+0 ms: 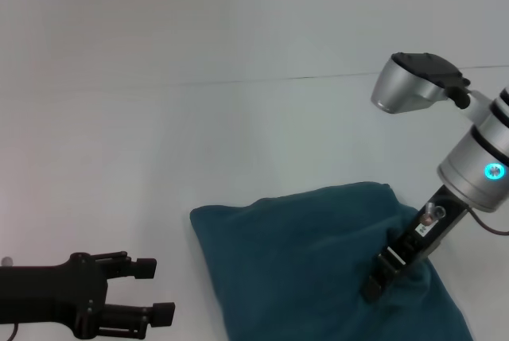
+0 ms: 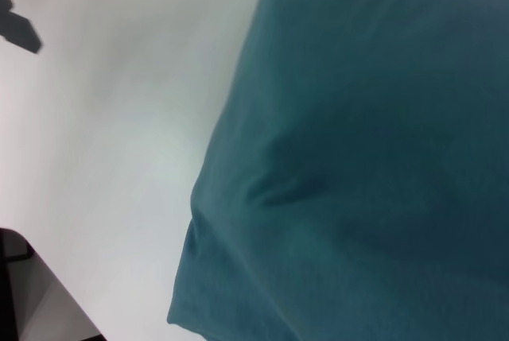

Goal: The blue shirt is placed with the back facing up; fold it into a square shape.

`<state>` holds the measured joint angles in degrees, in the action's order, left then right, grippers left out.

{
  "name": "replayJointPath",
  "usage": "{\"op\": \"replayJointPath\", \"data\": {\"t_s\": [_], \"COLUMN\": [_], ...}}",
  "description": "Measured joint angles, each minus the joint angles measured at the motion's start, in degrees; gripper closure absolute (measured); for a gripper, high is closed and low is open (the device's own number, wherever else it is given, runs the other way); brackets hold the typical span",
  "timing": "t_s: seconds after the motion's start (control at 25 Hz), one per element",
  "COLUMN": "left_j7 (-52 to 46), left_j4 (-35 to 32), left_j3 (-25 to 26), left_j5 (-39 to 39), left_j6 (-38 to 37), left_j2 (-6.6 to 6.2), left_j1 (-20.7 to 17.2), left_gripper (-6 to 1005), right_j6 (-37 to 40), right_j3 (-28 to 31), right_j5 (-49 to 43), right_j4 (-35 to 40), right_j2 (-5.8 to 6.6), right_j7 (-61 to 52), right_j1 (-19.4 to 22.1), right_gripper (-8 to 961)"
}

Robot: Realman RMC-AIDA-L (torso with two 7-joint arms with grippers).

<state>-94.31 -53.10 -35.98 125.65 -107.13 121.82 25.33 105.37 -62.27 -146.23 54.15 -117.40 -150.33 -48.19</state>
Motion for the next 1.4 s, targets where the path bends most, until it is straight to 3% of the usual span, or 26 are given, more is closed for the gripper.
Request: {"op": "replayJointPath", "data": {"t_s": [0.32, 0.68, 0.8, 1.12, 1.24, 1.4], "left_j7": [0.0, 0.0, 0.0, 0.1, 0.1, 0.34], "left_j4": [0.38, 0.64, 0.64, 0.64, 0.63, 0.89], "left_j3": [-0.15, -0.14, -0.14, -0.14, -0.14, -0.15], "left_j5": [0.17, 0.06, 0.02, 0.17, 0.21, 0.25], "left_j6": [-0.15, 0.15, 0.16, 0.34, 0.6, 0.91], "left_j2": [0.68, 0.65, 0.7, 0.61, 0.55, 0.45], "left_j1": [-0.01, 0.33, 0.37, 0.43, 0.67, 0.87], "left_gripper": [94, 94, 94, 94, 94, 94], "right_j6": [1.33, 8.27, 8.16, 5.65, 5.62, 7.33], "right_j3": [-0.31, -1.15, -2.37, -4.21, -3.68, -1.73], "right_j5": [-0.29, -0.96, -1.91, -9.82, -10.37, -10.22], "right_j4": [-3.59, -6.26, -8.47, -7.22, -5.66, -3.07], "right_j2": [-0.23, 2.78, 3.22, -0.1, -0.5, -0.21], "right_j7": [2.09, 3.56, 3.2, 2.98, 2.89, 2.51], "right_j1": [-3.11, -6.18, -7.15, -7.71, -7.89, -7.81], "right_gripper": [898, 897, 898, 898, 898, 819]}}
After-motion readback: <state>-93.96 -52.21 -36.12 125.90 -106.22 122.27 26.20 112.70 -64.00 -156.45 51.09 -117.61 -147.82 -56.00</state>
